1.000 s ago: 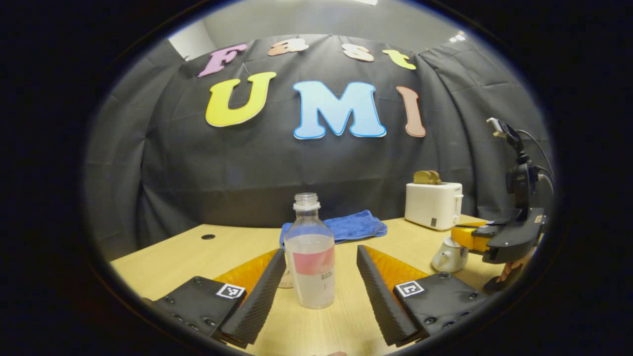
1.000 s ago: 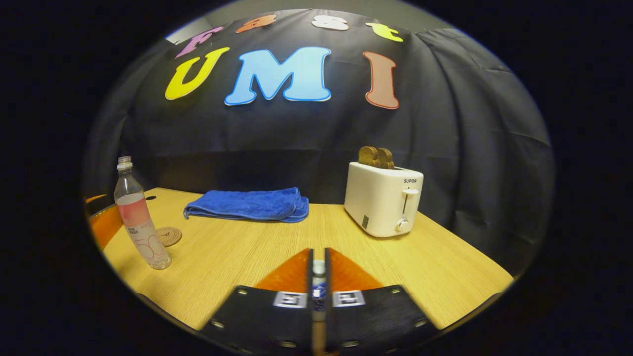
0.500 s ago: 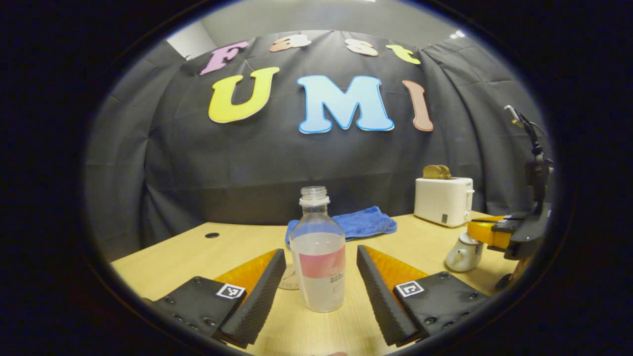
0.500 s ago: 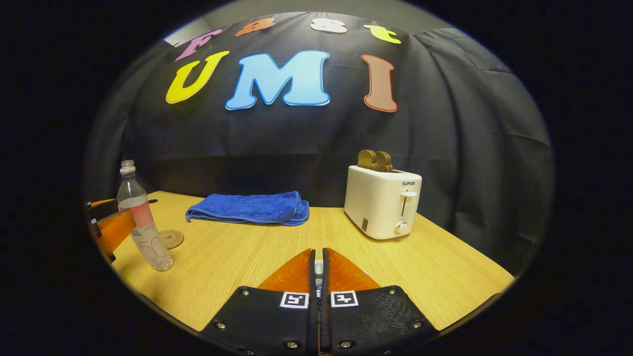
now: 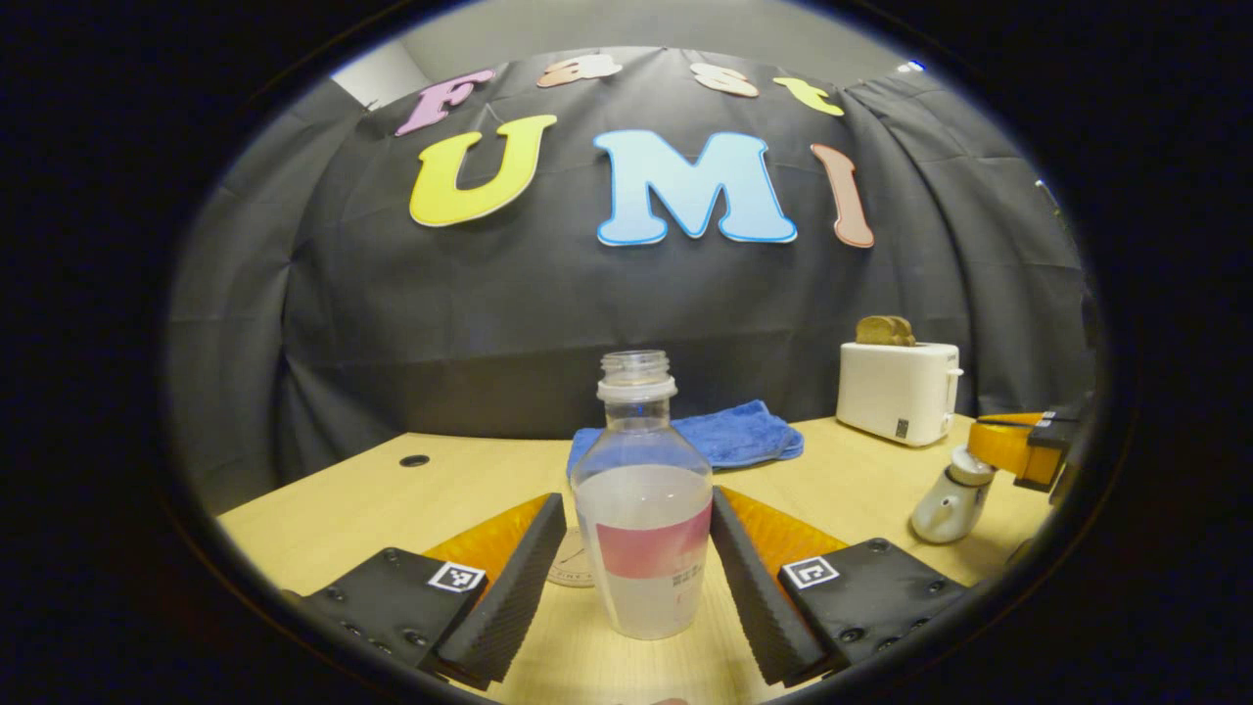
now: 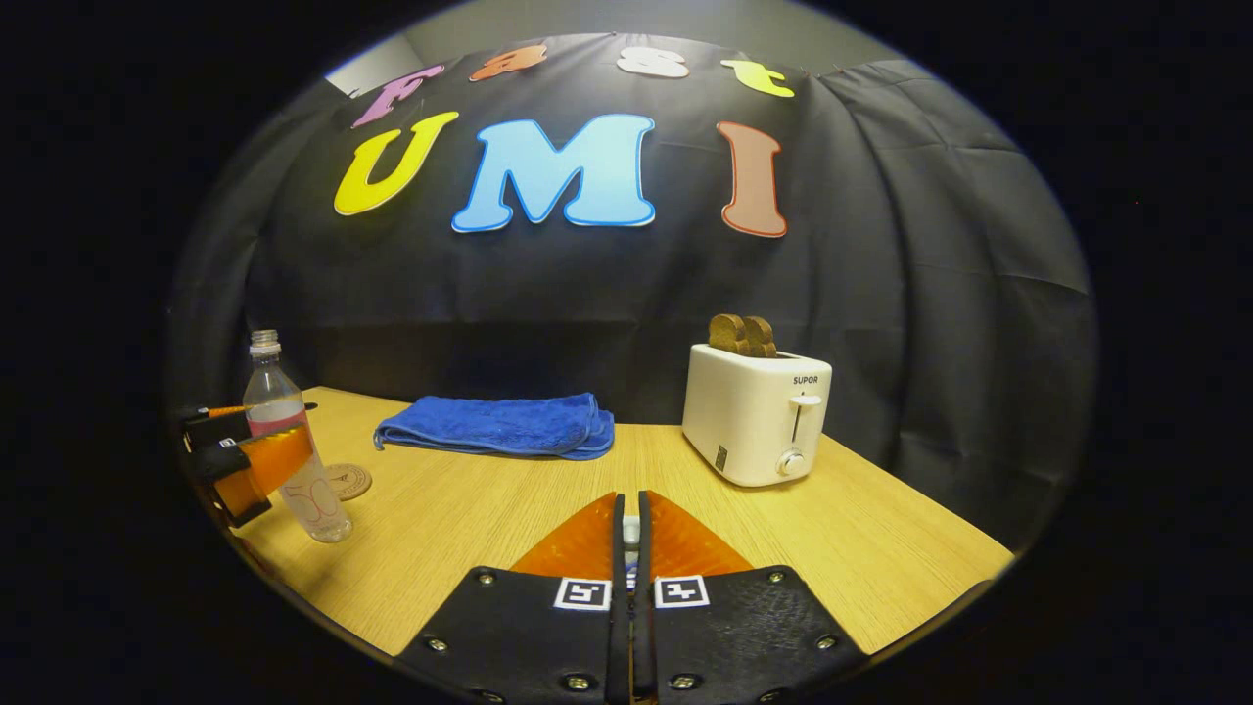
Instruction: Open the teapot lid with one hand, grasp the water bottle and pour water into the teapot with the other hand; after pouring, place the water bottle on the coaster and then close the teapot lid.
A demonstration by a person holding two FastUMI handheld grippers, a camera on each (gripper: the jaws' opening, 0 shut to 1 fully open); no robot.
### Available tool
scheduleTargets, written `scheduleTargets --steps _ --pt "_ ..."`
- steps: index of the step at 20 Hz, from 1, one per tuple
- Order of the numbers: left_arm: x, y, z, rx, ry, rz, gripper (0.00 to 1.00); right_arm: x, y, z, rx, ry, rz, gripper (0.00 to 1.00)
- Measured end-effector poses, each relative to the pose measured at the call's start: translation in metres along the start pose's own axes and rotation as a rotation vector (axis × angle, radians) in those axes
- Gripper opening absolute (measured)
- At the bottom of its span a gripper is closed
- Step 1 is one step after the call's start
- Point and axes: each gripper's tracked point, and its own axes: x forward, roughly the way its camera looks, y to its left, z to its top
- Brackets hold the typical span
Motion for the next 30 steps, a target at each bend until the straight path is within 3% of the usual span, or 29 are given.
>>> scheduleTargets --steps 7,8,10,18,30 --pt "0.014 -0.005 -0.014 0.010 0.023 -0.019 1.00 -0.034 0.010 0.021 -0.018 -0.071 0.023 0.02" --pt "0.014 -0.006 -0.013 0.019 0.020 -0.019 0.89 -0.041 0.011 0.020 -0.021 -0.075 0.030 0.02" --pt "0.010 -0.010 -0.011 0.043 0.024 -0.025 0.87 -0.058 0.014 0.016 -0.028 -0.071 0.041 0.02" --pt "0.006 -0.022 -0.009 0.130 0.038 -0.056 0.87 -0.114 0.003 0.004 -0.017 -0.051 0.046 0.02" --pt "0.005 -0.064 -0.005 0.522 0.056 -0.083 0.87 -0.178 -0.016 -0.035 0.075 0.026 0.039 0.02"
